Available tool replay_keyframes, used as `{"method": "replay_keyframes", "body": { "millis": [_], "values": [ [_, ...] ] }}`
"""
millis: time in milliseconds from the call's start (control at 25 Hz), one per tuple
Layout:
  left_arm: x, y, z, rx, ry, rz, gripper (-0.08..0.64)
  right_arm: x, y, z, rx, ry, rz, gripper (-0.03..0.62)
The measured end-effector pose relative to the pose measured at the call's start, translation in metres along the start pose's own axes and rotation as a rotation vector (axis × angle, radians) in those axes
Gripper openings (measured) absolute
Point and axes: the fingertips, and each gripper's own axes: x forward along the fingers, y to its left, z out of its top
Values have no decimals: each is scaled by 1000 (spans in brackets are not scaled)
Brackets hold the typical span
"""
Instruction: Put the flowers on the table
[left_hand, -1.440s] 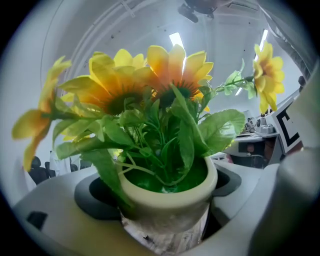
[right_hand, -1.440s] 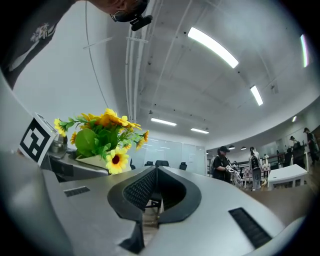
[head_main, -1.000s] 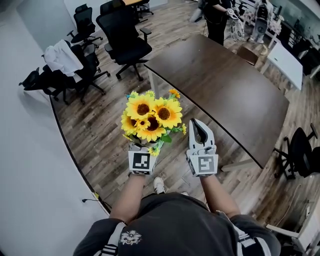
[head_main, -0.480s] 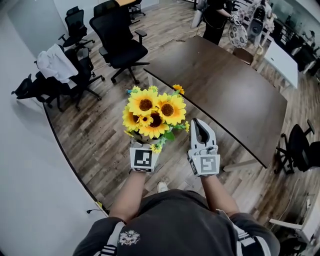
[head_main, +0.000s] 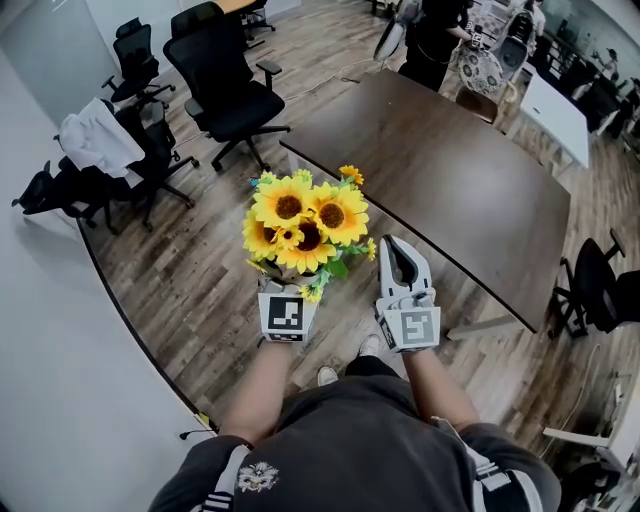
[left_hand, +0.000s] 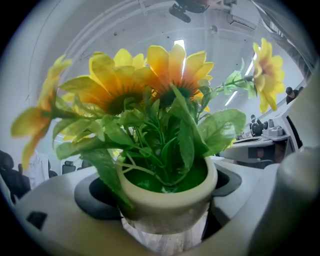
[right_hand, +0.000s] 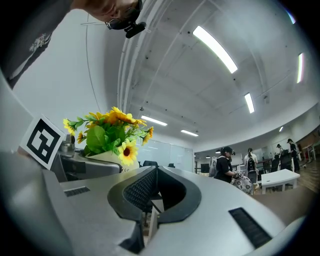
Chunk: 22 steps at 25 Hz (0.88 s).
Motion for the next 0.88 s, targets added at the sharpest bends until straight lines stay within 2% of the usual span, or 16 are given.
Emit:
{"method": "replay_keyframes", "body": {
  "millis": [160, 320, 600, 800, 880],
  "values": [
    [38, 48, -6, -12, 21, -14, 526, 61, -1, 1, 7, 25, -11, 25],
    [70, 61, -15, -19, 40, -12, 526, 93, -19, -9, 9, 37, -11, 23],
    [140, 34, -31, -26, 62, -23, 526, 123, -88, -40, 35, 62, -30, 24],
    [234, 2, -42, -35, 90, -25, 526, 160, -184, -61, 49, 75, -31, 25],
    [251, -3, -47, -30, 93, -28, 526, 168, -202, -70, 42, 81, -30, 25]
  ]
}}
